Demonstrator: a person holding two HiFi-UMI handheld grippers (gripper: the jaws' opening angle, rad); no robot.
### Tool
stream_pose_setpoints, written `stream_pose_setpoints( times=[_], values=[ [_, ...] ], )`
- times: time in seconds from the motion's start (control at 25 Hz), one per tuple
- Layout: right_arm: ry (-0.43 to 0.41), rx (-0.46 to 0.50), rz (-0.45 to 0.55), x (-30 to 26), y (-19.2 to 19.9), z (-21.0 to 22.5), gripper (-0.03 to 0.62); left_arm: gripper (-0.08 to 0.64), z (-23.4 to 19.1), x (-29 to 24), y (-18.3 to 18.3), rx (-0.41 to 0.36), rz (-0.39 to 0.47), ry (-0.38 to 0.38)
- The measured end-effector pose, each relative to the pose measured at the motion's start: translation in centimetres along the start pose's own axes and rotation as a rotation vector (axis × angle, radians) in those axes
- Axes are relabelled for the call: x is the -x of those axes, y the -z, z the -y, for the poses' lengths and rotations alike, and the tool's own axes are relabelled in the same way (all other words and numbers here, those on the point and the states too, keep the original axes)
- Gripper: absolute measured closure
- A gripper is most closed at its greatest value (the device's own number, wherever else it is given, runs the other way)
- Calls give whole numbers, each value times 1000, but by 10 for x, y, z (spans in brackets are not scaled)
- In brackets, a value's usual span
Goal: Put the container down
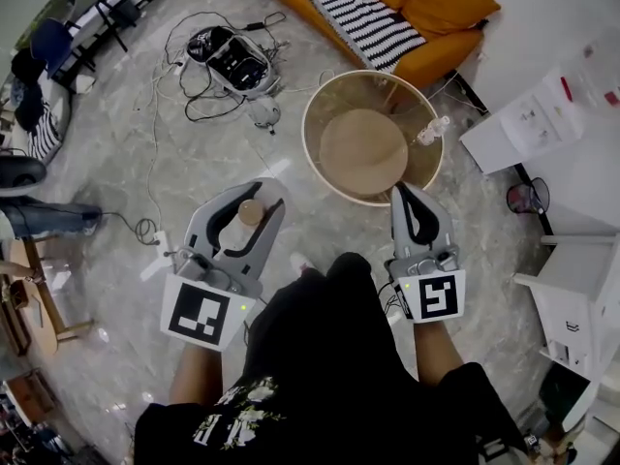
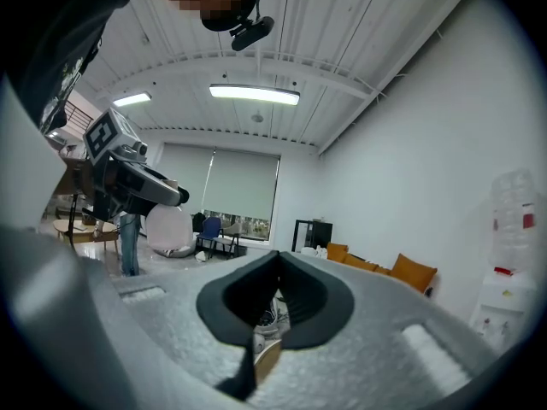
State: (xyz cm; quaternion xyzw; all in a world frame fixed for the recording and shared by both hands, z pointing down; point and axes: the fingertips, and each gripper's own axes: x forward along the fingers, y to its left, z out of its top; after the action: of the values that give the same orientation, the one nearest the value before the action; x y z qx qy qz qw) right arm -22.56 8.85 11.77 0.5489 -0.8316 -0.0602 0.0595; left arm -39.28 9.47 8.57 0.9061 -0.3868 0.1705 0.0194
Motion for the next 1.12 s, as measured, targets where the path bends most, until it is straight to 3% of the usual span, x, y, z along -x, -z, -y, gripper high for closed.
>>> stream_pose_setpoints(
  times=[0.36,0.68,1.12],
  values=[
    [13,-3,-46,-37,10,-7,597,428,-42,-9,14,14,4,23],
    [16,10,-23,-82,-4,-10,597,428,-77,-16,7,21,13,27],
    [79,-3,-51,-119,1,26,597,428,-108,-66,-25,-24,28,96]
  ],
)
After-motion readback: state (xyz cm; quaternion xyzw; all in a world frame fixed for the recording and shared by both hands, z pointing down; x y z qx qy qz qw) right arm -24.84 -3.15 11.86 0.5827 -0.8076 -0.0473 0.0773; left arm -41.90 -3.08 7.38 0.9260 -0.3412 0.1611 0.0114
